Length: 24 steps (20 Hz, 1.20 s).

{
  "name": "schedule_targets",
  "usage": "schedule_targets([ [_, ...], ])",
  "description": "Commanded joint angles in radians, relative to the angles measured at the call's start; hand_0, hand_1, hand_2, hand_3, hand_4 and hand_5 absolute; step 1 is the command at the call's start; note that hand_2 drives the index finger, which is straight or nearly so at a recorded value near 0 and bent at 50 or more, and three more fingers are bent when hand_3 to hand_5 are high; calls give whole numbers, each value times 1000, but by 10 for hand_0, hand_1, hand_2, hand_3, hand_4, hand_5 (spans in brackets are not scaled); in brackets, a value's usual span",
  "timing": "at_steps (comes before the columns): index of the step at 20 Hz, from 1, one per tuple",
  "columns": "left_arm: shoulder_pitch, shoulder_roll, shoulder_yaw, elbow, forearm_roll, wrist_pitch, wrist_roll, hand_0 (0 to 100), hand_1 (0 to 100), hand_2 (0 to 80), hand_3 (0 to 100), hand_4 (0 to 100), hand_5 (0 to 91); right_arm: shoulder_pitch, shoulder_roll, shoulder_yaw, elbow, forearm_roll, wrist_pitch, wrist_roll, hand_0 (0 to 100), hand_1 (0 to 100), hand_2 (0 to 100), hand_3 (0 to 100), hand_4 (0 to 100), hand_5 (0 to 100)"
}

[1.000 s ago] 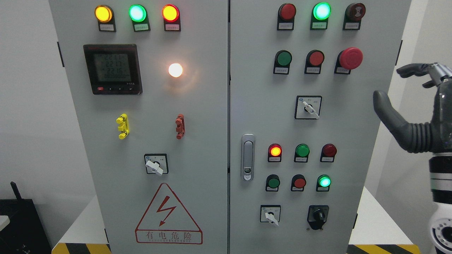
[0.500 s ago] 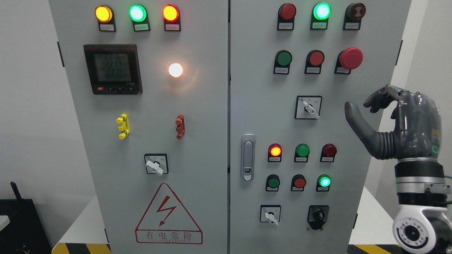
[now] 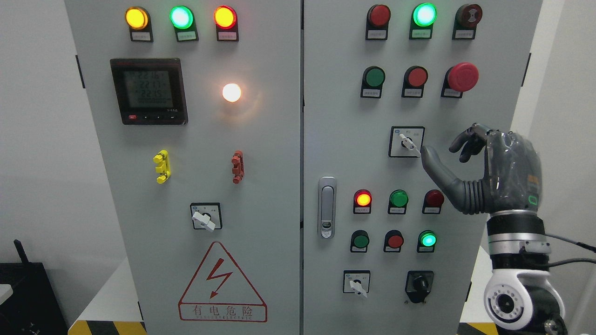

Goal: Rotate and turn off gray switch
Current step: 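Pinch the black switch handle with the right hand's fingers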

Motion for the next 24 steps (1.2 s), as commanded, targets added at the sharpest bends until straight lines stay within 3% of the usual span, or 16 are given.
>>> schedule_targets([
  [1, 0, 0, 32, 23, -8, 1, -1, 120, 389, 0, 0, 0, 0, -12, 93, 25, 36, 52, 0, 5, 73, 308, 623, 825, 751, 963],
  [19, 0, 0, 32, 23, -8, 1, 1, 120, 389, 0, 0, 0, 0, -46, 103, 36, 59, 67, 15, 5, 82, 366, 628, 831, 763, 965],
  [24, 0, 0, 32, 23, -8, 1, -1, 120, 389, 0, 0, 0, 0, -51, 103, 36, 65, 67, 17, 5, 170, 389, 633, 834, 764, 966],
])
